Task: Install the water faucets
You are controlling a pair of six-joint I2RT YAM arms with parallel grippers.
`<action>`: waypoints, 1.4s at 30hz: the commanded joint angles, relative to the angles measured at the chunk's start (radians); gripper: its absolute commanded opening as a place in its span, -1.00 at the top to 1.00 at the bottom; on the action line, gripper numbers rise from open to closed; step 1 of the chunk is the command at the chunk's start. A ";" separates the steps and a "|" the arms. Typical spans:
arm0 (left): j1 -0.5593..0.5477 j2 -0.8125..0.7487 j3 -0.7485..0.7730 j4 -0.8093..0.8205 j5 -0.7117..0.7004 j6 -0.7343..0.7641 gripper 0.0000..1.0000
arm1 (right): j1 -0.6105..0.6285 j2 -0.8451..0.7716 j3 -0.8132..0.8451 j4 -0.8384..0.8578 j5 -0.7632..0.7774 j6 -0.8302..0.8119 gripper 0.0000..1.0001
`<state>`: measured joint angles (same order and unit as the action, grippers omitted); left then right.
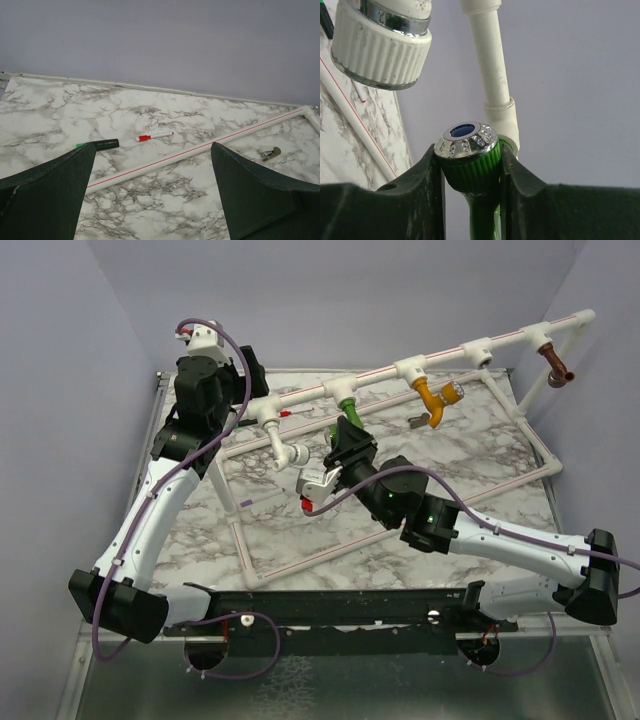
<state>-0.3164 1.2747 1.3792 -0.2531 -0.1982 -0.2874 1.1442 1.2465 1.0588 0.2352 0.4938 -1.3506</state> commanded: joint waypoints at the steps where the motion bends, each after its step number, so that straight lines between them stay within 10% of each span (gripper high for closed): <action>1: -0.018 0.056 -0.069 -0.216 0.041 0.002 -0.98 | 0.004 -0.001 -0.016 0.131 -0.006 0.100 0.90; 14: -0.018 0.055 -0.069 -0.216 0.045 0.002 -0.98 | 0.004 -0.045 -0.030 0.389 -0.018 0.530 0.99; 26: -0.018 0.053 -0.069 -0.216 0.045 0.001 -0.98 | 0.004 -0.069 -0.023 0.264 -0.061 0.536 0.98; 33: -0.018 0.058 -0.069 -0.217 0.045 0.001 -0.98 | 0.004 -0.100 -0.039 0.177 -0.047 0.519 0.07; 42: -0.018 0.064 -0.071 -0.216 0.036 0.000 -0.98 | 0.003 -0.140 -0.010 -0.057 -0.073 0.512 -0.50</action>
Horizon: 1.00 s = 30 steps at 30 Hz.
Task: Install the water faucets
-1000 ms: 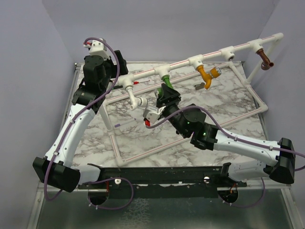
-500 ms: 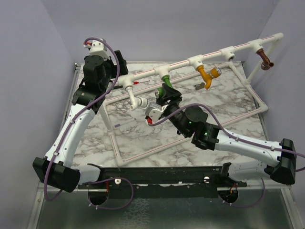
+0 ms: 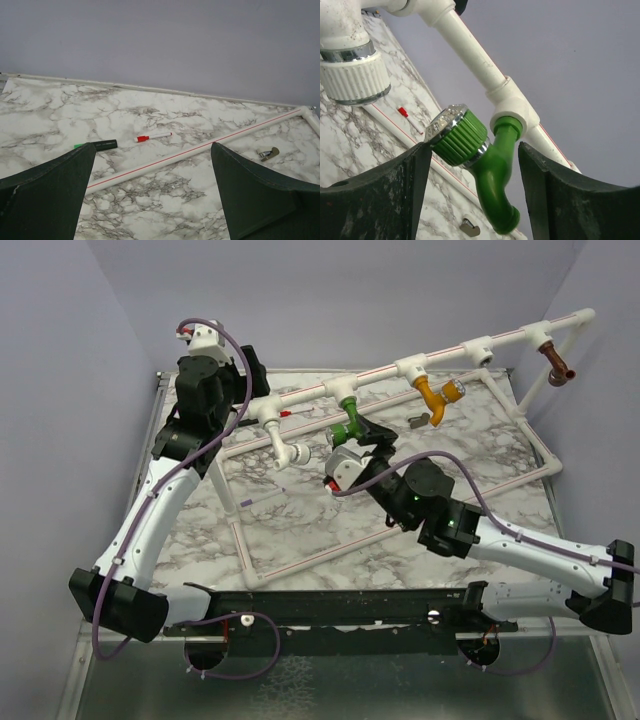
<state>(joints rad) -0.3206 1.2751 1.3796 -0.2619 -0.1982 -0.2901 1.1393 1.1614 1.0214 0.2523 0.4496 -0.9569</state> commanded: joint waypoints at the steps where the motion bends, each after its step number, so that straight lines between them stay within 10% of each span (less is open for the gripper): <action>1: -0.014 0.064 -0.071 -0.207 0.036 0.002 -0.98 | 0.008 -0.063 0.033 -0.107 -0.037 0.120 -0.57; 14: -0.014 0.042 -0.078 -0.187 0.042 0.010 -0.98 | 0.008 -0.240 0.097 -0.488 -0.082 0.270 -1.00; 30: -0.014 -0.015 -0.051 -0.095 0.099 -0.028 -0.98 | 0.008 -0.493 -0.151 -0.587 0.136 0.597 -1.00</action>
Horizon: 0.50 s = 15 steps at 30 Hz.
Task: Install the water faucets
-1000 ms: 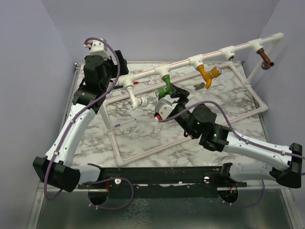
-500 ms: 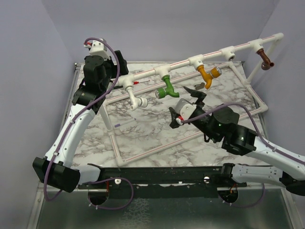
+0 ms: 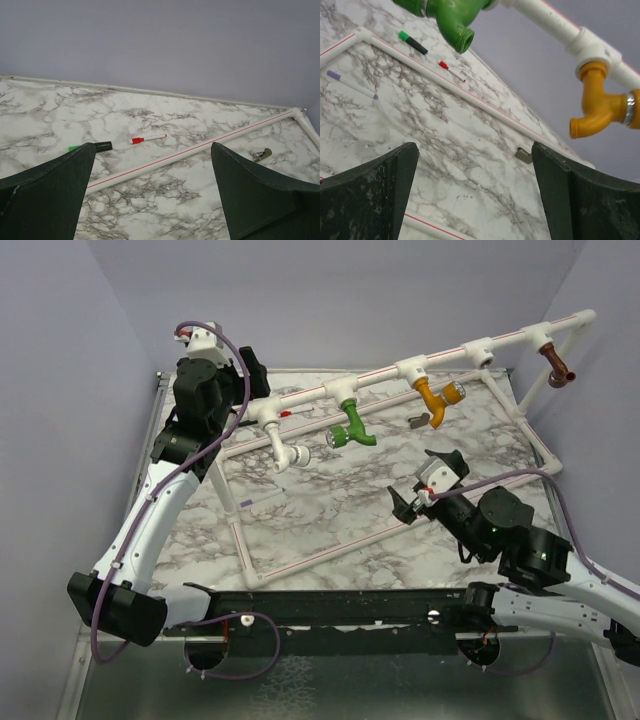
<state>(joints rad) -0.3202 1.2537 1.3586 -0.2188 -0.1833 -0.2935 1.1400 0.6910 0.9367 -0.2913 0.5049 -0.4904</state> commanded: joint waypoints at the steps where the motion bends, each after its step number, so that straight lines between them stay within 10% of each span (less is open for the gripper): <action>1: -0.014 0.002 -0.021 -0.134 0.085 -0.033 -0.98 | 0.007 -0.032 -0.092 -0.038 0.094 0.144 -1.00; 15: -0.014 -0.023 0.192 -0.015 0.299 -0.069 -0.98 | 0.000 -0.036 -0.369 0.265 0.264 0.255 -1.00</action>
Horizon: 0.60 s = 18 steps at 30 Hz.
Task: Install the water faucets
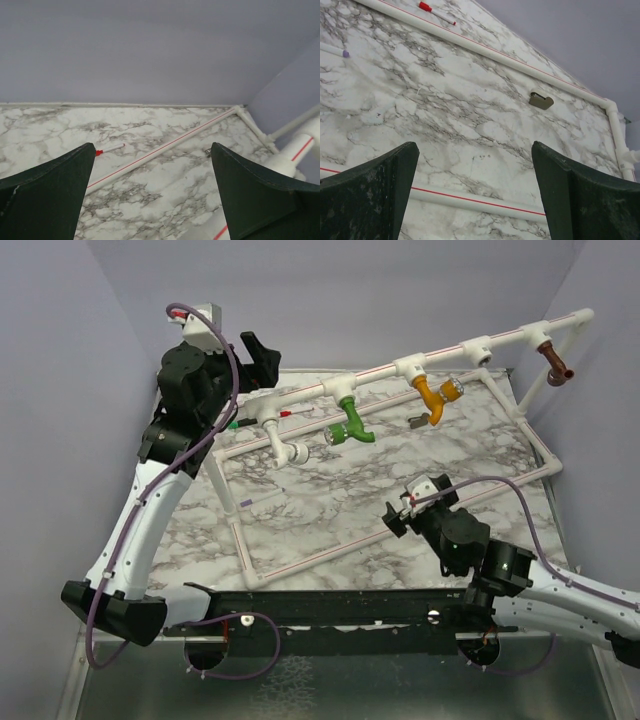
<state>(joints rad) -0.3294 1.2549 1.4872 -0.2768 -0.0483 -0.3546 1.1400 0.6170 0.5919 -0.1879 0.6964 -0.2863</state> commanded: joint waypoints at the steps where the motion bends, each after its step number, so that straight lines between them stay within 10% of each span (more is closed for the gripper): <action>1: -0.005 -0.029 0.072 0.055 0.196 -0.006 -0.98 | -0.007 0.050 -0.039 0.217 0.080 0.046 -1.00; 18: -0.005 -0.308 -0.178 0.300 0.661 0.036 -0.98 | -0.593 0.404 -0.193 0.707 -0.145 0.147 -1.00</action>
<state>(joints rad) -0.3298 1.0069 1.4101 -0.0654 0.4595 -0.3325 0.6189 0.9623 0.4438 0.3370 0.5674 -0.1894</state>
